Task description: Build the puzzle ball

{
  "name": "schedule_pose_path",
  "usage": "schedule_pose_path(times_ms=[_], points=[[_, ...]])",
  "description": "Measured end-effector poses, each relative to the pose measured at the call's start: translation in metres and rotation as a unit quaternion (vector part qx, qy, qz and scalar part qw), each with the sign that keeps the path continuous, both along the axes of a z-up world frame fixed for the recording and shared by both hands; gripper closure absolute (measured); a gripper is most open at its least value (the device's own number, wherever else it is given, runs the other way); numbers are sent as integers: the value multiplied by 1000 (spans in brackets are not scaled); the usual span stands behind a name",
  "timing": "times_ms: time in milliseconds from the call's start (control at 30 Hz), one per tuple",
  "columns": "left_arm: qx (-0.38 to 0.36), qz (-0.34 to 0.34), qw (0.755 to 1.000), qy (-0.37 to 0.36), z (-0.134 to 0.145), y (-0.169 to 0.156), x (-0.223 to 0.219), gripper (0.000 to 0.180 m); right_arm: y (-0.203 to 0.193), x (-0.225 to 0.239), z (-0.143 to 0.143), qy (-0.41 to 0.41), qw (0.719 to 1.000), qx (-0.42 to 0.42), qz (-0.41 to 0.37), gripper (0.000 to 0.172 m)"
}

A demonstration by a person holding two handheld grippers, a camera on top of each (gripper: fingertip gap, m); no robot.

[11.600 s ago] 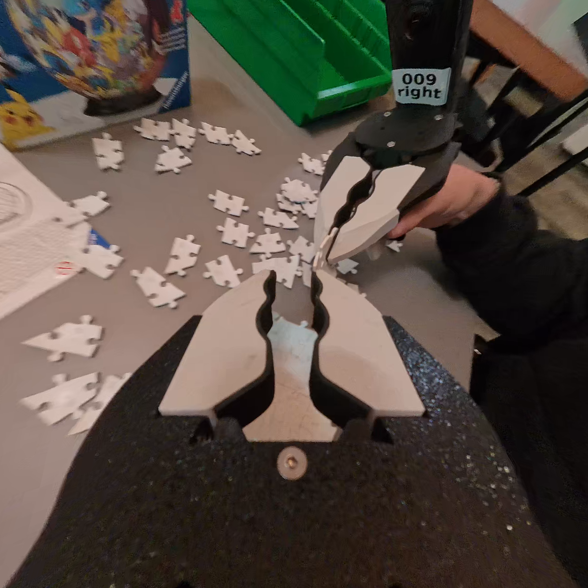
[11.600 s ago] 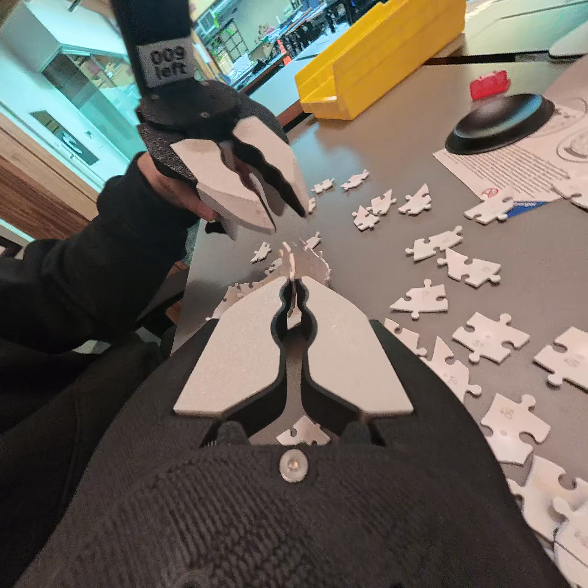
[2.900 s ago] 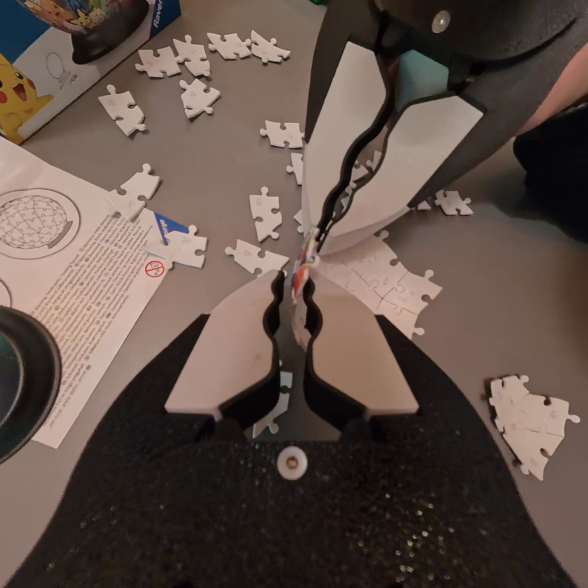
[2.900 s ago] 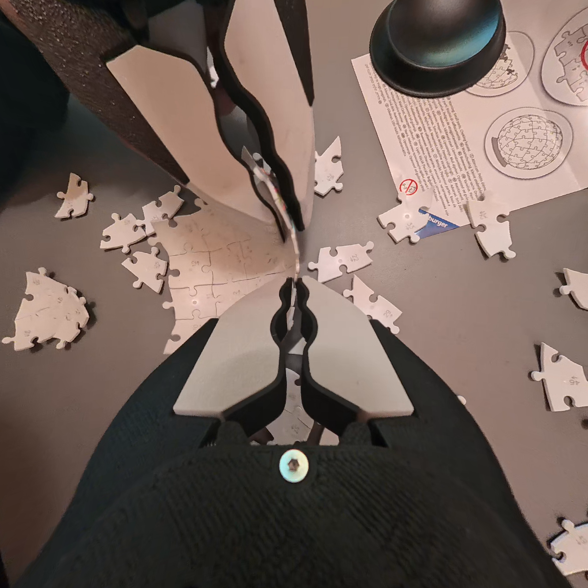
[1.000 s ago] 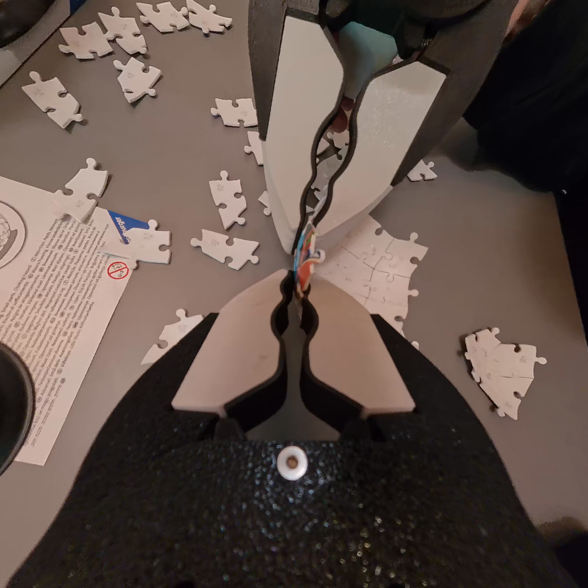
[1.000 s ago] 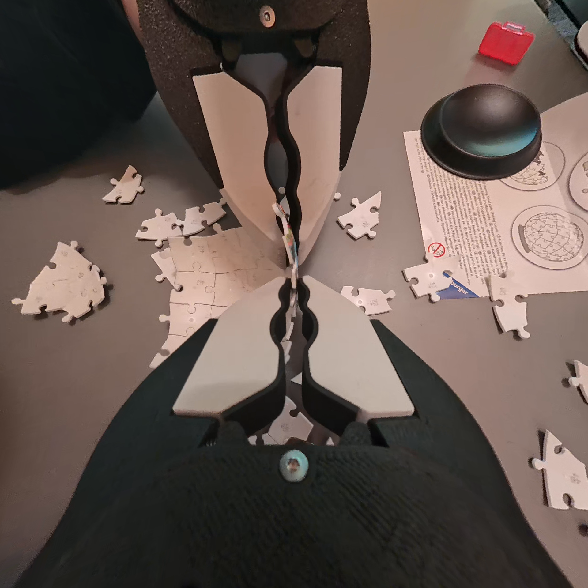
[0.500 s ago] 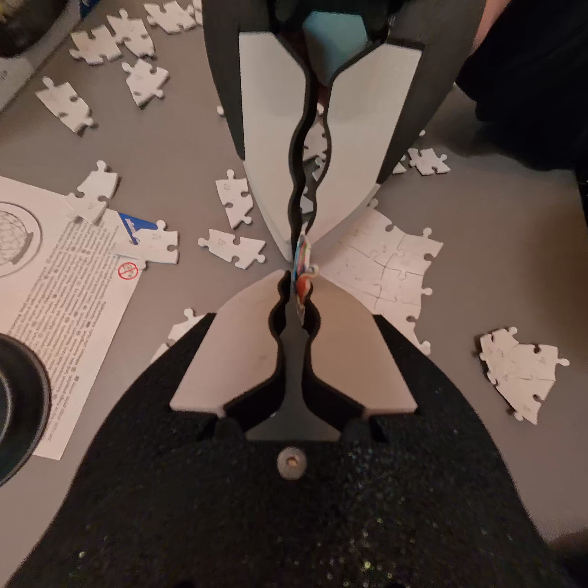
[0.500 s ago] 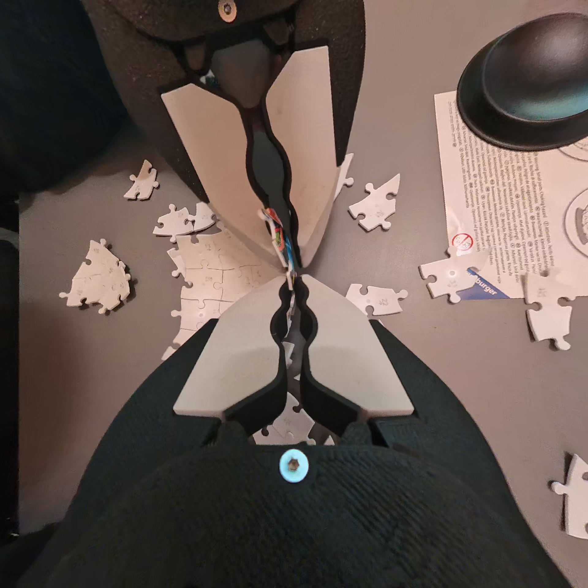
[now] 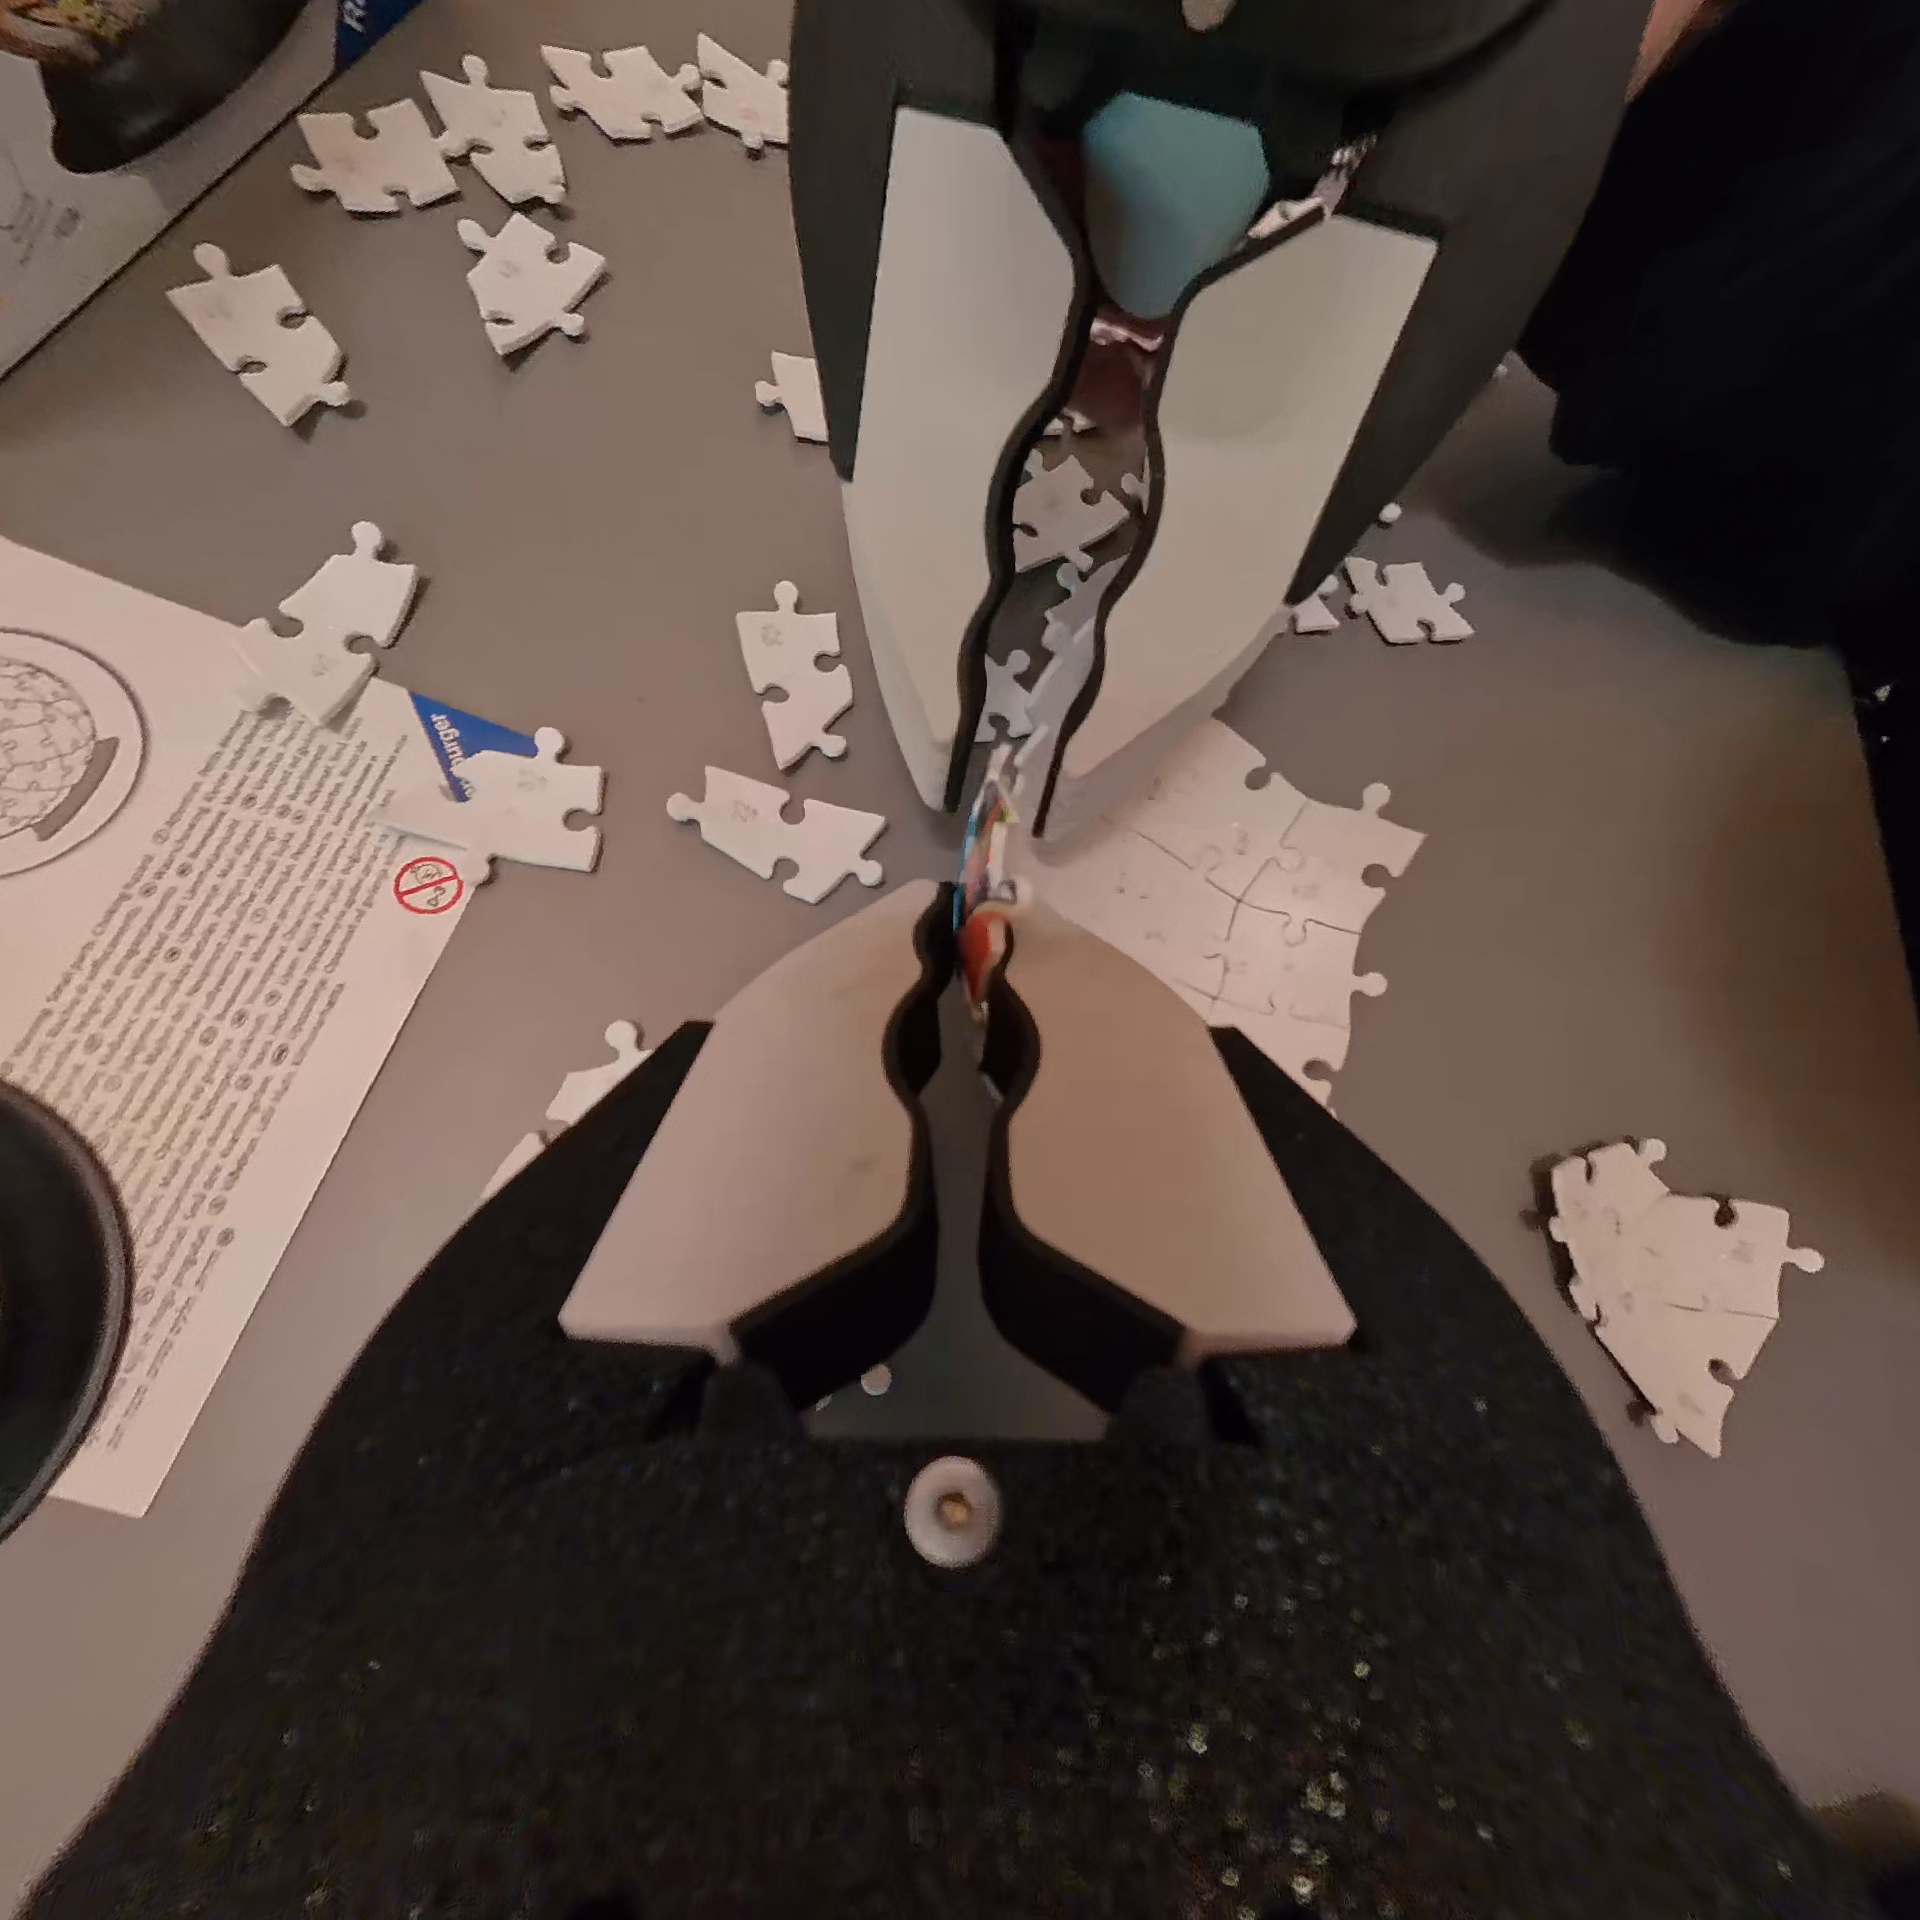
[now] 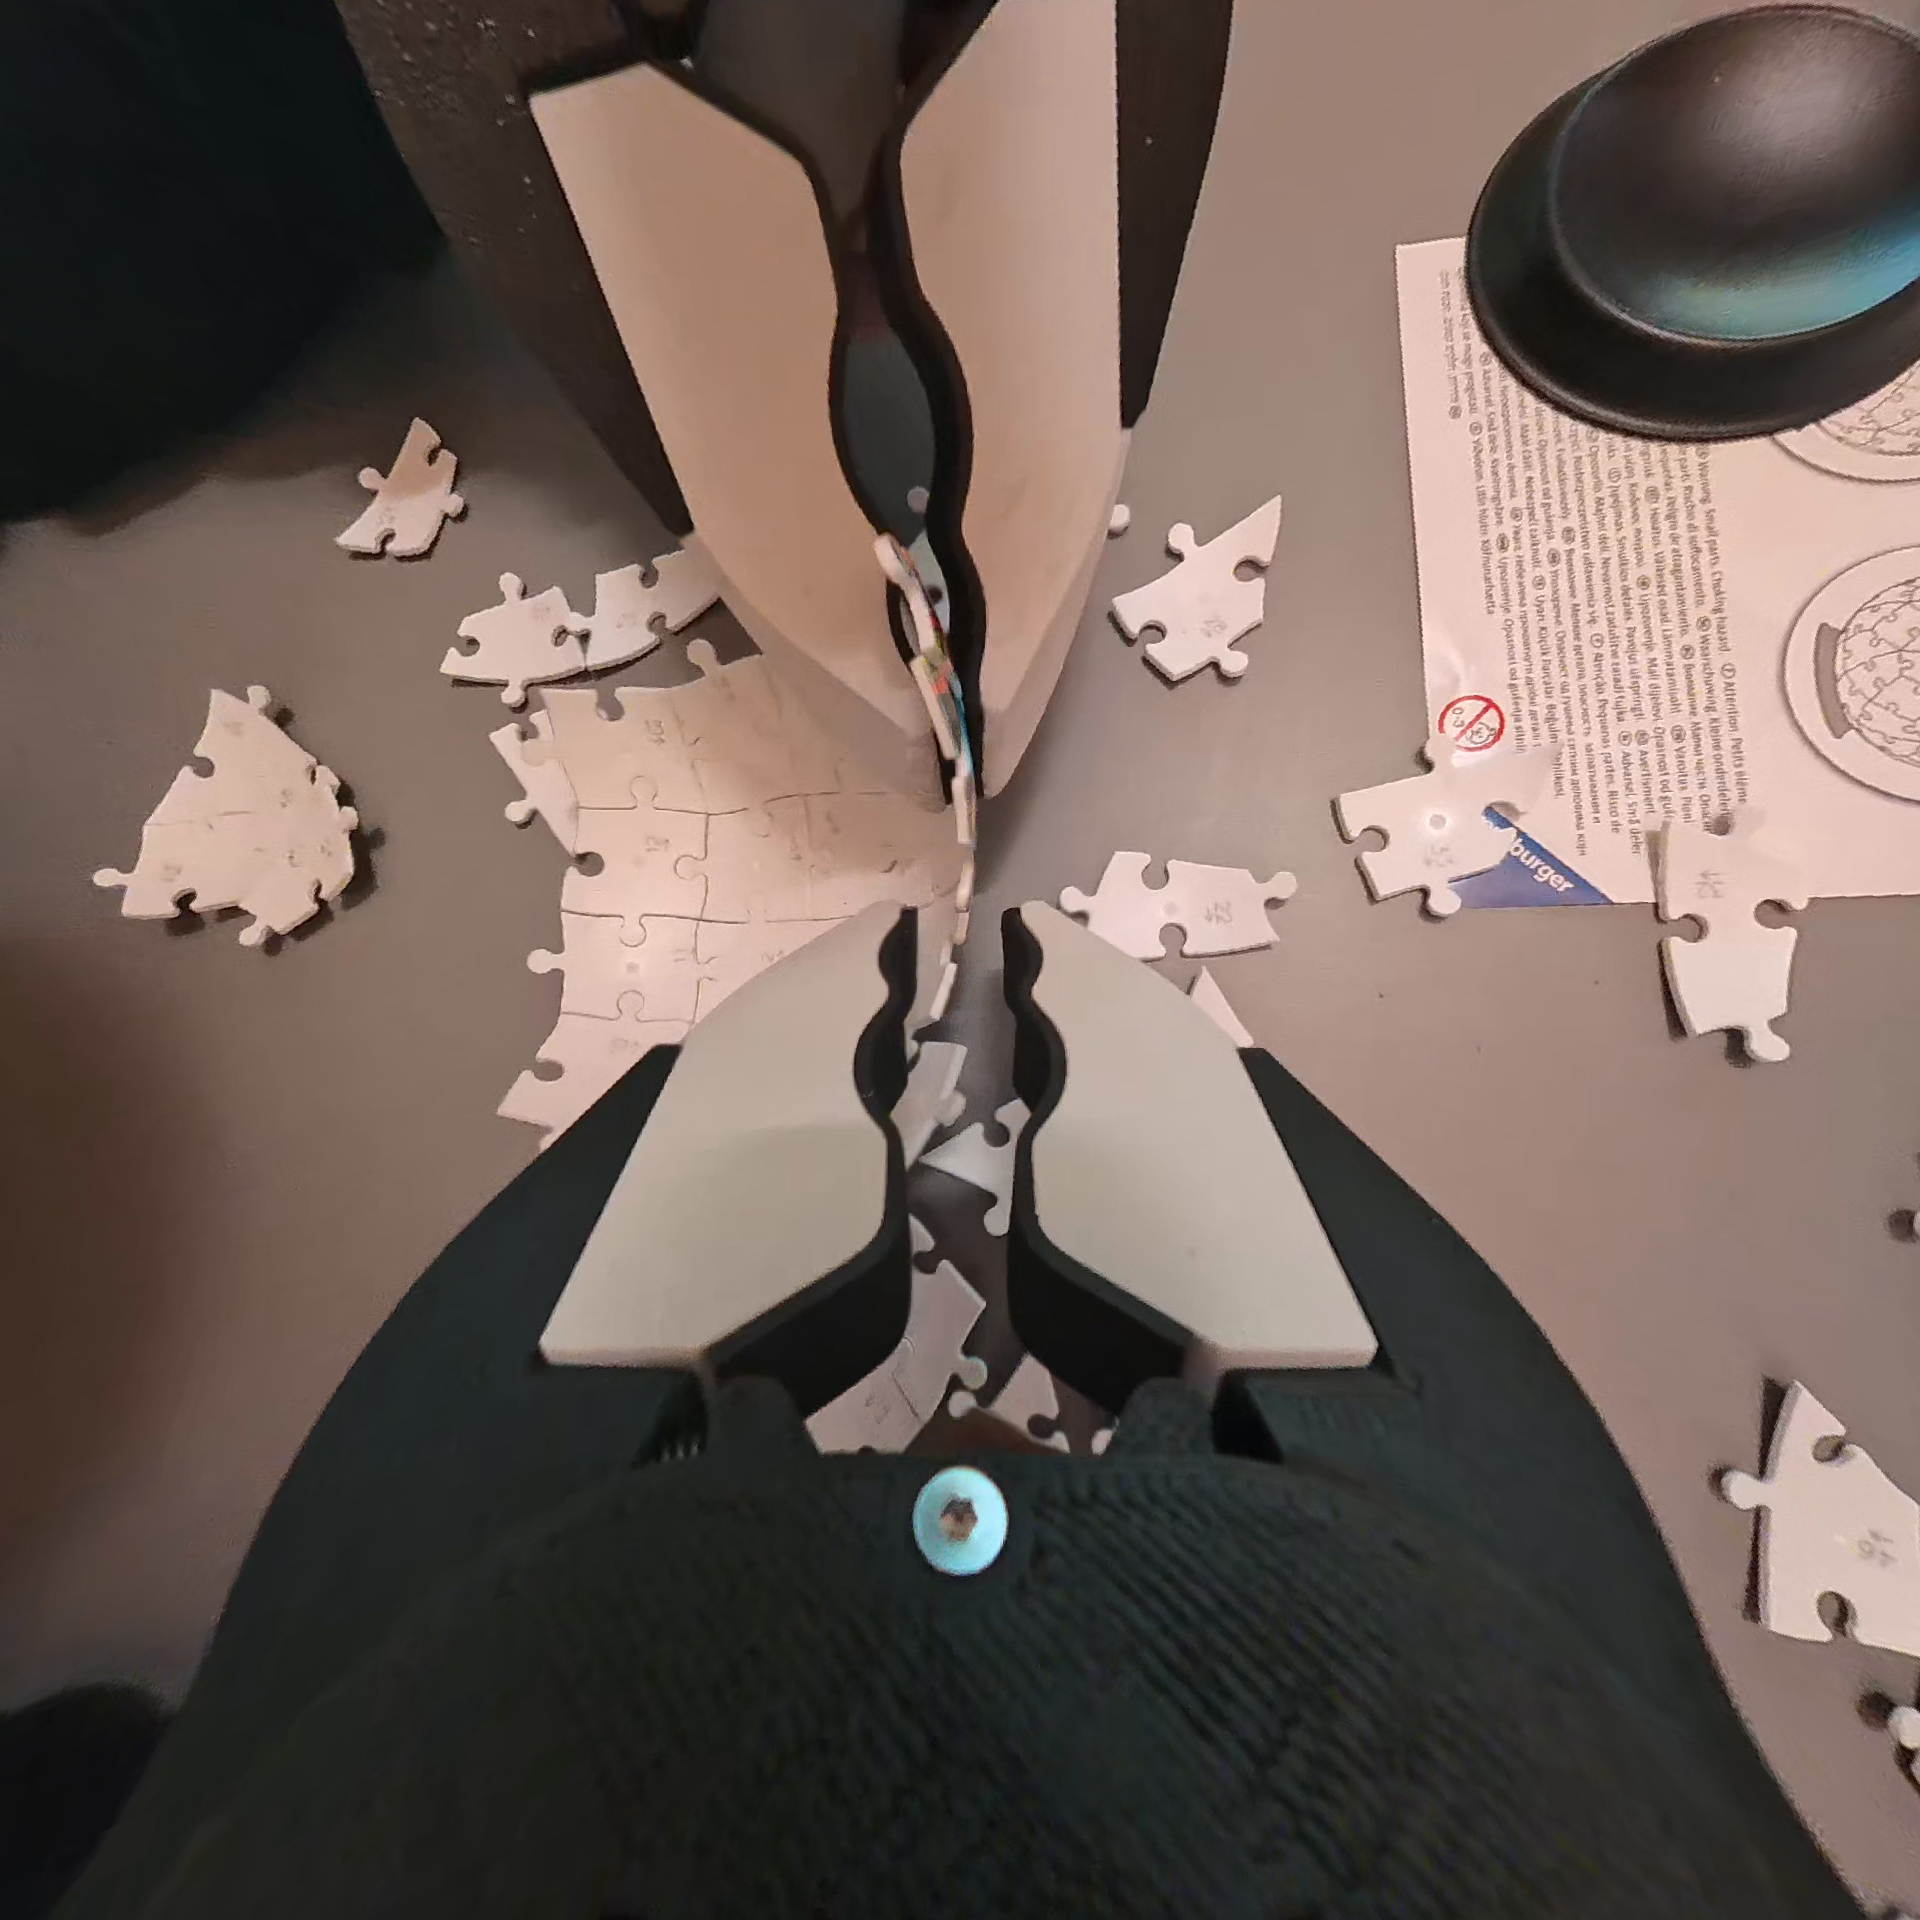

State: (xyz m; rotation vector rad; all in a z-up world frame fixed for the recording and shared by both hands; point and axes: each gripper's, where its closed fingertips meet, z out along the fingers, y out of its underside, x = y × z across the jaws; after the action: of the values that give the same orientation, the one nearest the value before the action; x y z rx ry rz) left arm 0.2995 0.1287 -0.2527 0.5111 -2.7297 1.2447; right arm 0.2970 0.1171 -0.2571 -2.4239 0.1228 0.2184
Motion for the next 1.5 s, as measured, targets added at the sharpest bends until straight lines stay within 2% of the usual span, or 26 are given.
schedule_pose_path(times_ms=[133, 467, 600, 1033, 1367, 1433, 1500], points=[[-2, 10, 1000, -7, 0, 0, 4, 179, 7, 5, 4, 8, 999, 31, -17, 168], [1, 17, 1000, -14, -1, 0, 7, 179, 1, 3, -3, 53, 998, 19, -22, 164], [-2, 16, 1000, -11, -1, 0, 7, 179, 0, 3, -5, 64, 998, 19, -23, 168], [18, 21, 999, -35, -4, 0, 10, 178, -1, 5, -6, 33, 999, 12, -4, 168], [11, 30, 999, -14, -6, -1, 10, 179, -7, 8, -7, 70, 997, 13, -28, 168], [15, 30, 999, -16, -6, -1, 10, 178, -16, 12, -4, 64, 997, 4, -49, 157], [14, 32, 999, -15, -5, 0, 10, 179, -26, 12, 1, 84, 994, 0, -70, 154]])
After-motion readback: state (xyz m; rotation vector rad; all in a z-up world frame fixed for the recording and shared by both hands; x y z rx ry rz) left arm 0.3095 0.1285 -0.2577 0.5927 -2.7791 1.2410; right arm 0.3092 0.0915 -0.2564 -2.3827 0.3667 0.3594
